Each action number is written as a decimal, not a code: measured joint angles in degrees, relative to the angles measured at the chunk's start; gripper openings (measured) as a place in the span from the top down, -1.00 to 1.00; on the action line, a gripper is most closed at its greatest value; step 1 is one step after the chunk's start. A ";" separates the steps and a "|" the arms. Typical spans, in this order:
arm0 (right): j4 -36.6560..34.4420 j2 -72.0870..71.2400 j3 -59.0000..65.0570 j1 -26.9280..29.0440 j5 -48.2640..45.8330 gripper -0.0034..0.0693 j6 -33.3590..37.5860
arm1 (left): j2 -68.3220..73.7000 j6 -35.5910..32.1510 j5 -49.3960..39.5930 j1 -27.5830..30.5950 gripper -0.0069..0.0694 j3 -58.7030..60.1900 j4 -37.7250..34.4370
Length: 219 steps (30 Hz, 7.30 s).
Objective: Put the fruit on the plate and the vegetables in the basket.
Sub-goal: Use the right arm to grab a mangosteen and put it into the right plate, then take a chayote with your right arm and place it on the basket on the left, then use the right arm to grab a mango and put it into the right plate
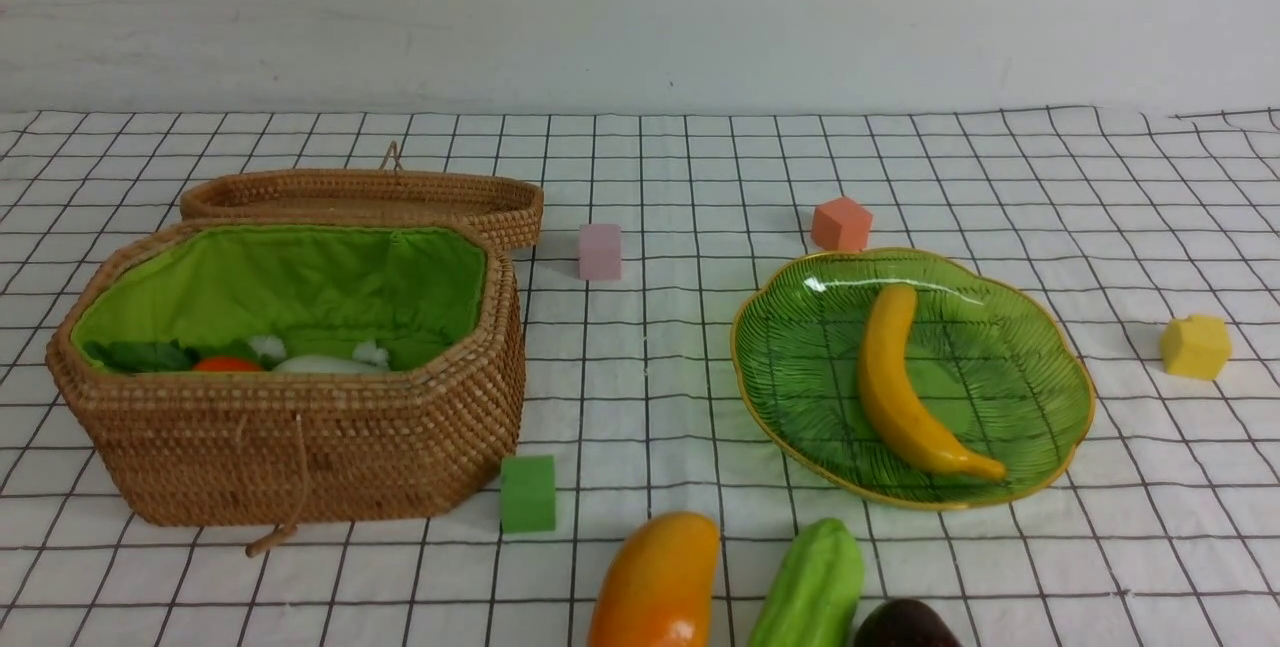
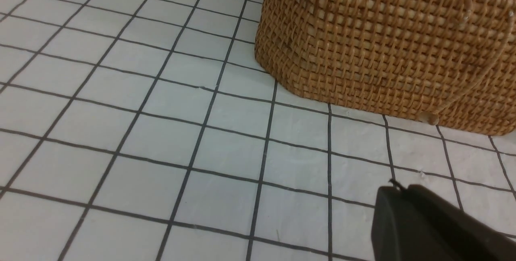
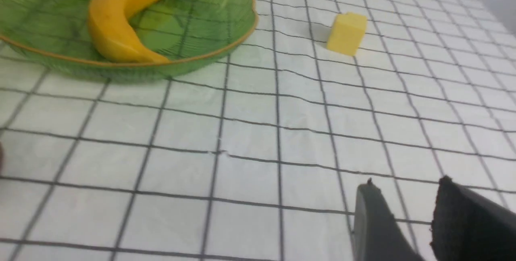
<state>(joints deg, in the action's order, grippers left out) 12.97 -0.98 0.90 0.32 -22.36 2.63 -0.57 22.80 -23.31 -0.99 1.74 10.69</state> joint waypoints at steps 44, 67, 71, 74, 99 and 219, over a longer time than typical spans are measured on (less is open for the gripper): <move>-10.31 1.13 -9.70 0.00 43.31 0.23 -31.27 | 0.00 -0.04 0.00 0.10 0.78 0.00 0.05; -31.68 50.76 -41.38 -7.86 -20.04 0.21 -1.41 | 0.00 -0.04 0.00 0.10 0.78 0.00 0.05; -38.48 57.74 -41.58 -14.89 -23.81 0.09 11.25 | 0.00 -0.04 0.00 0.10 0.78 0.00 0.05; -37.72 64.04 -43.49 -22.64 -24.23 -0.21 14.31 | 0.00 -0.04 0.00 0.10 0.78 0.00 0.05; -21.25 86.19 -53.48 -29.42 -27.63 -0.58 -1.74 | 0.00 -0.04 0.00 0.10 0.74 0.00 0.05; -14.61 109.38 -120.68 -42.67 -29.95 -0.80 -3.31 | 0.00 -0.04 0.00 0.10 0.52 0.00 0.05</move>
<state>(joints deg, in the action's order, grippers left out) -1.64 108.41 -119.77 -42.35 -52.31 -0.68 -0.57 22.76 -23.31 -0.88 1.74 10.74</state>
